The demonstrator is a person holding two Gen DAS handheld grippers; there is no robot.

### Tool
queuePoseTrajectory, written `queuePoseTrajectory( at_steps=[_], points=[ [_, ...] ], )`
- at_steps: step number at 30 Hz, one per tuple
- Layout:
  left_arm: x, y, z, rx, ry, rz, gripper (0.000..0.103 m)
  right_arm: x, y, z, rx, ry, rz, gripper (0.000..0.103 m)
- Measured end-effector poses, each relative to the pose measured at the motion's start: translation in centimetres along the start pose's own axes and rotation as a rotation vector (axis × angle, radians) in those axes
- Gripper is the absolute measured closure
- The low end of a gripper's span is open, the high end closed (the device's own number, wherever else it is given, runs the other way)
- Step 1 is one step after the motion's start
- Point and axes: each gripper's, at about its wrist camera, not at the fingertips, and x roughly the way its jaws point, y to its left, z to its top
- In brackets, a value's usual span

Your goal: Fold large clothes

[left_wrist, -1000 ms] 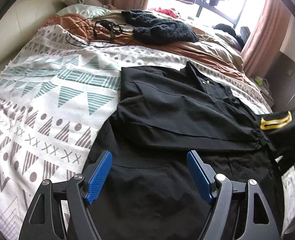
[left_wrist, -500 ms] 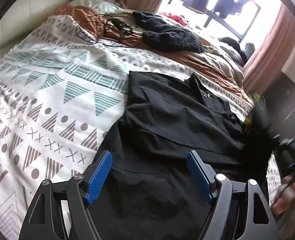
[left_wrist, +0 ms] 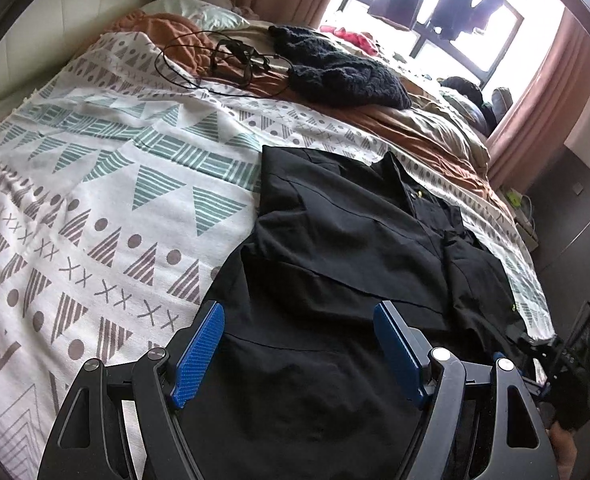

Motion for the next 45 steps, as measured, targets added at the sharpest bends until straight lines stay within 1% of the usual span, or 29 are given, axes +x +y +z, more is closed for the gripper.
queuePoseTrajectory(
  at_steps=[2, 6, 10, 13, 15, 17, 20, 21, 22, 23, 24, 26, 28, 31, 34, 36, 41, 43, 45],
  points=[
    [0.0, -0.1, 0.0, 0.001, 0.0, 0.0, 0.025, -1.3, -1.5, 0.3, 0.068, -0.034, -0.019, 0.041],
    [0.0, -0.4, -0.1, 0.014, -0.001, 0.009, 0.025, -3.7, -4.6, 0.2, 0.197, -0.084, -0.02, 0.041],
    [0.3, -0.9, -0.4, 0.031, 0.006, 0.018, 0.025, -5.8, -7.1, 0.4, 0.273, -0.13, -0.037, 0.041],
    [0.4, -1.1, -0.6, 0.046, 0.008, 0.032, 0.025, -6.6, -8.4, 1.2, 0.294, -0.16, -0.062, 0.041],
    [0.5, -0.9, -0.6, 0.038, 0.009, 0.039, 0.025, -6.3, -9.7, 1.7, 0.318, -0.146, -0.067, 0.041],
    [0.7, -0.9, -0.7, 0.029, 0.015, 0.034, 0.025, -5.7, -10.8, 2.0, 0.351, -0.133, -0.048, 0.041],
    [0.8, -1.0, -0.7, 0.037, 0.017, 0.038, 0.025, -4.9, -10.4, 2.8, 0.314, -0.138, -0.052, 0.042],
    [0.7, -1.0, -0.7, 0.041, 0.016, 0.039, 0.025, -4.6, -10.2, 3.1, 0.298, -0.144, -0.06, 0.045],
    [0.7, -1.0, -0.7, 0.041, 0.015, 0.039, 0.025, -4.4, -10.2, 3.3, 0.289, -0.151, -0.071, 0.051],
    [0.6, -0.9, -0.6, 0.038, 0.014, 0.035, 0.025, -4.1, -10.0, 3.5, 0.28, -0.152, -0.084, 0.073],
    [0.6, -0.7, -0.5, 0.032, 0.012, 0.032, 0.025, -3.6, -9.9, 3.7, 0.272, -0.142, -0.087, 0.086],
    [0.3, -0.4, -0.3, 0.016, 0.006, 0.027, 0.025, -3.3, -9.9, 3.7, 0.264, -0.145, -0.082, 0.089],
    [-0.1, 0.3, 0.0, -0.011, -0.004, 0.017, 0.025, -3.7, -9.0, 3.7, 0.225, -0.161, -0.088, 0.091],
    [-0.7, 1.2, 0.6, -0.051, -0.015, 0.004, 0.025, -4.6, -5.9, 4.1, 0.153, -0.209, -0.05, 0.093],
    [-1.3, 2.2, 1.1, -0.088, -0.019, -0.01, 0.025, -5.5, -1.1, 4.6, 0.024, -0.27, -0.04, 0.093],
    [-1.6, 2.8, 1.3, -0.104, -0.024, -0.015, 0.025, -5.5, 1.9, 4.8, -0.047, -0.285, -0.034, 0.093],
    [-2.2, 4.3, 1.9, -0.127, -0.037, -0.001, 0.025, -3.5, 9.8, 4.8, -0.19, -0.26, -0.005, 0.094],
    [-2.3, 5.1, 2.1, -0.143, -0.036, -0.001, 0.025, -2.3, 13.0, 4.4, -0.248, -0.246, 0.01, 0.094],
    [-2.5, 6.0, 2.2, -0.166, -0.036, 0.002, 0.025, -1.2, 15.1, 3.8, -0.29, -0.229, 0.022, 0.094]
  ],
)
